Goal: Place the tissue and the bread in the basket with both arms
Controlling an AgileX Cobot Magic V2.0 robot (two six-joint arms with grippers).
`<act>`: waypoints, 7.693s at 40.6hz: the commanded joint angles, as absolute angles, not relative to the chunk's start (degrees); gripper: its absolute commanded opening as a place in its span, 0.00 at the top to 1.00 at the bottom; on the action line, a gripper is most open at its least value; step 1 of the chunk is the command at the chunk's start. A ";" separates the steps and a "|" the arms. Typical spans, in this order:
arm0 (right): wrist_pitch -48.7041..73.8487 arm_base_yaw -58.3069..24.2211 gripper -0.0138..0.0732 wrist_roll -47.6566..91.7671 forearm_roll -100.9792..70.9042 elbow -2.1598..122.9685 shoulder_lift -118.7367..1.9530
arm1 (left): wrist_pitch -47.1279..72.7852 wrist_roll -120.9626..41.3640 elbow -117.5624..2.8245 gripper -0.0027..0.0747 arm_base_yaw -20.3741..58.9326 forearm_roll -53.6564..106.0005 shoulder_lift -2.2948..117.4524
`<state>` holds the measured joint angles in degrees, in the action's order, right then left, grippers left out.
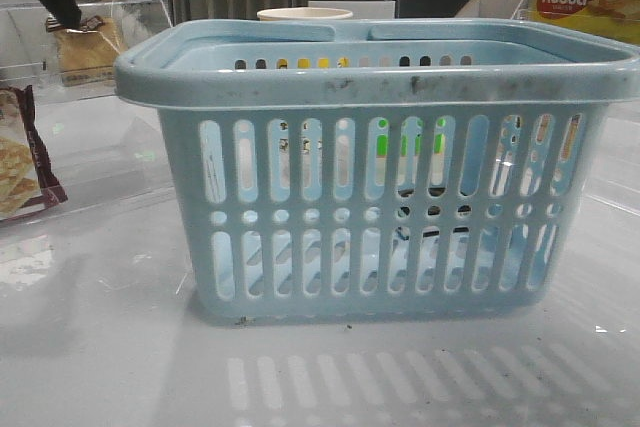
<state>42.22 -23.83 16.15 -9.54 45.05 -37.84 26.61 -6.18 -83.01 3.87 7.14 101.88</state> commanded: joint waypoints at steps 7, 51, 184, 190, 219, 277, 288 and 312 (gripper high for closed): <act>38.41 -23.81 0.31 16.62 -9.54 46.46 -37.63 | 18.49 -6.14 -91.38 0.11 3.89 7.87 106.55; 38.41 -23.81 0.31 16.62 -9.54 46.46 -37.63 | 30.06 -6.14 -95.12 0.85 3.89 9.99 97.06; 41.94 -23.81 0.62 16.62 -9.37 46.46 -37.69 | 40.42 -6.45 -40.77 0.59 39.16 2.47 31.57; 42.59 -23.81 0.78 16.62 -9.37 46.46 -37.69 | 40.42 -6.45 -40.77 0.77 39.16 2.47 31.57; 43.61 -23.81 0.78 16.62 -9.37 46.46 -37.69 | 40.00 -6.45 -40.38 0.85 37.95 0.59 28.55; 43.46 -23.81 0.78 16.62 -9.37 46.46 -37.69 | -5.24 -6.18 0.36 0.85 4.50 3.01 -1.37; 43.46 -23.81 0.78 16.62 -9.37 46.46 -37.69 | -5.24 -6.18 0.36 0.85 4.50 3.01 -1.37; 34.85 -14.92 0.78 16.62 -9.53 36.77 -27.73 | -5.24 -6.18 0.36 0.85 4.50 3.01 -1.37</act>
